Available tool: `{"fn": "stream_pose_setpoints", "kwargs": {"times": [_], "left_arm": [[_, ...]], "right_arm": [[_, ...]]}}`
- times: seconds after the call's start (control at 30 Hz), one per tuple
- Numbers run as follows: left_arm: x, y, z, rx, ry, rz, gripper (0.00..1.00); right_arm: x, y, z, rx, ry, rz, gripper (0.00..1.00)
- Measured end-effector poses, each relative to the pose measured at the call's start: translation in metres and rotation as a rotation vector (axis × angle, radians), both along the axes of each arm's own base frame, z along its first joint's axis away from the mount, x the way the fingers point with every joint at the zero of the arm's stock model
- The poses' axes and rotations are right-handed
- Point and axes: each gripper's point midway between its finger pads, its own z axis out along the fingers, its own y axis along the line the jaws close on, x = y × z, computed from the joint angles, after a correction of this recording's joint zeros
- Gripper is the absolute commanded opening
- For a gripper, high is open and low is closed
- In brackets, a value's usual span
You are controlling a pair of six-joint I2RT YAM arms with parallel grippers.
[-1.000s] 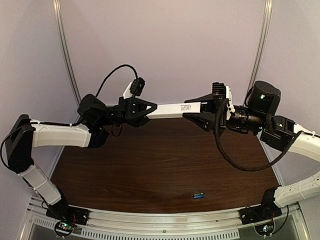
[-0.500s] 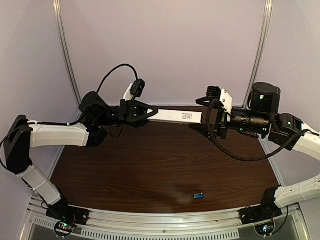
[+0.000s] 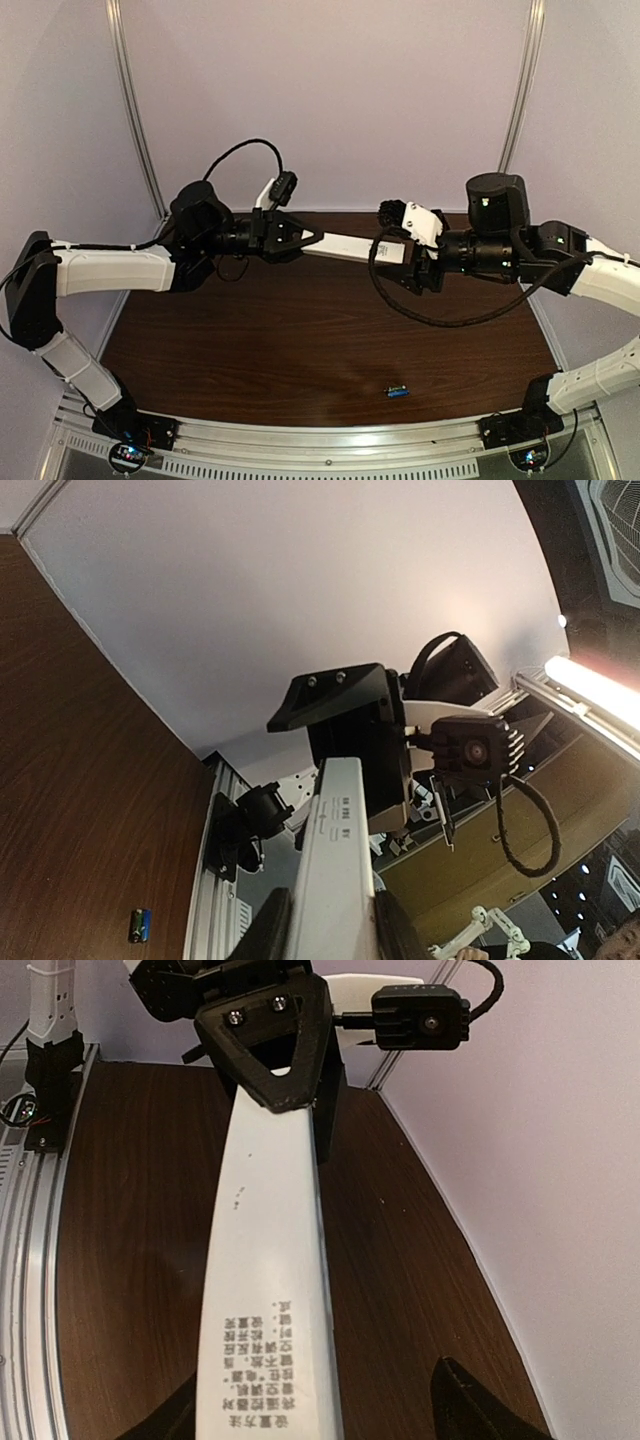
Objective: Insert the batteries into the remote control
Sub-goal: Pass from the left arm to the right
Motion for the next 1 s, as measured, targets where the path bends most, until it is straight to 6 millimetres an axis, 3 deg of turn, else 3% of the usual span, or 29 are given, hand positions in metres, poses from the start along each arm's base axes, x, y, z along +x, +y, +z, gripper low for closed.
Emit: {"fn": "stream_pose_setpoints", "kwargs": {"times": [0.17, 0.43, 0.53, 0.7, 0.93, 0.97, 1.0], "left_arm": [[0.004, -0.002, -0.009, 0.036, 0.027, 0.017, 0.00], [0.012, -0.003, -0.024, 0.097, 0.053, 0.059, 0.00], [0.012, -0.003, -0.025, 0.103, 0.048, 0.060, 0.00], [0.014, -0.004, -0.026, 0.122, 0.046, 0.069, 0.00], [0.015, -0.004, -0.032, 0.142, 0.052, 0.073, 0.00], [0.015, -0.004, -0.032, 0.143, 0.051, 0.074, 0.04], [0.015, -0.003, -0.031, 0.142, 0.050, 0.074, 0.15]], "right_arm": [[0.005, 0.009, -0.017, -0.076, -0.004, -0.022, 0.47], [0.003, 0.019, -0.027, -0.138, -0.018, -0.018, 0.20], [0.003, 0.019, -0.028, -0.143, -0.018, -0.017, 0.34], [0.006, 0.021, -0.033, -0.150, -0.004, -0.034, 0.39], [0.012, 0.022, -0.046, -0.180, 0.015, -0.059, 0.08], [0.012, 0.022, -0.046, -0.180, 0.014, -0.059, 0.04], [0.012, 0.022, -0.046, -0.180, 0.014, -0.059, 0.01]]}}
